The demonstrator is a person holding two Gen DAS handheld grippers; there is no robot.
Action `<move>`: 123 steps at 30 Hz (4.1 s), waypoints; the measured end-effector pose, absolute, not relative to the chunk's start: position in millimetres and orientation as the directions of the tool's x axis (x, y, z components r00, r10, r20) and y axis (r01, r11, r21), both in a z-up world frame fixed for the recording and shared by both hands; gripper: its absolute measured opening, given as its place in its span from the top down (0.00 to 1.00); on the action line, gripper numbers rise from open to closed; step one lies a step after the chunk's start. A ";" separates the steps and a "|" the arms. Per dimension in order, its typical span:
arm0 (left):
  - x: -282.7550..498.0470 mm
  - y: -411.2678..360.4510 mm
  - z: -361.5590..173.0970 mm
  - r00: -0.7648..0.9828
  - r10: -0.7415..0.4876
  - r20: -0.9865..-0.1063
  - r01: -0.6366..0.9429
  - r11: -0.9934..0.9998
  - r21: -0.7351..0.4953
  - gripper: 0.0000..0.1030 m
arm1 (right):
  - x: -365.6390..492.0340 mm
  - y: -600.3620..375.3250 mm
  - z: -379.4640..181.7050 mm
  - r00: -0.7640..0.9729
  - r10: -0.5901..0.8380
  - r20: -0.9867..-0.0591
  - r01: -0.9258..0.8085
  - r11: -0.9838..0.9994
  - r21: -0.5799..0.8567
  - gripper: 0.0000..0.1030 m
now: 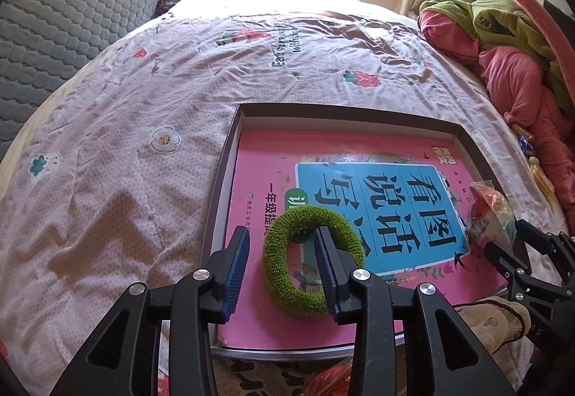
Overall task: Organize objects
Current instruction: 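Open the left gripper to drop the ring while the right releases the egg toy in the box, then withdraw both grippers from the box back toward the remaining items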
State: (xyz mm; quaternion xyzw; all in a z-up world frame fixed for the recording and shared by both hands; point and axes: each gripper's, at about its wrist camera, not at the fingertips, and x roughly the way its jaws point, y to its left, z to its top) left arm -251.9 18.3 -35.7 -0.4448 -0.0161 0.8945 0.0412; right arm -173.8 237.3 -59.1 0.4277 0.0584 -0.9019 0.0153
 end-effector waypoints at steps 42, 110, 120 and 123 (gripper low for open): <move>-156.6 15.0 43.0 -0.728 0.124 -0.674 -0.083 -0.992 -0.093 0.41 | -113.5 229.6 20.6 -0.768 -0.041 -0.639 0.075 -0.997 -0.026 0.36; -88.4 -5.6 5.5 -0.653 0.121 -0.748 -0.083 -0.993 -0.089 0.35 | -40.4 208.0 -14.7 -0.684 -0.123 -0.719 0.280 -0.955 -0.102 0.32; -80.5 1.8 -2.9 -0.617 0.139 -0.774 -0.096 -0.990 -0.102 0.35 | -35.7 203.7 -20.5 -0.666 -0.122 -0.736 0.285 -0.953 -0.100 0.32; -75.5 6.1 -6.9 -0.606 0.147 -0.782 -0.110 -0.989 -0.101 0.35 | -31.3 203.9 -24.6 -0.655 -0.122 -0.746 0.288 -0.953 -0.096 0.32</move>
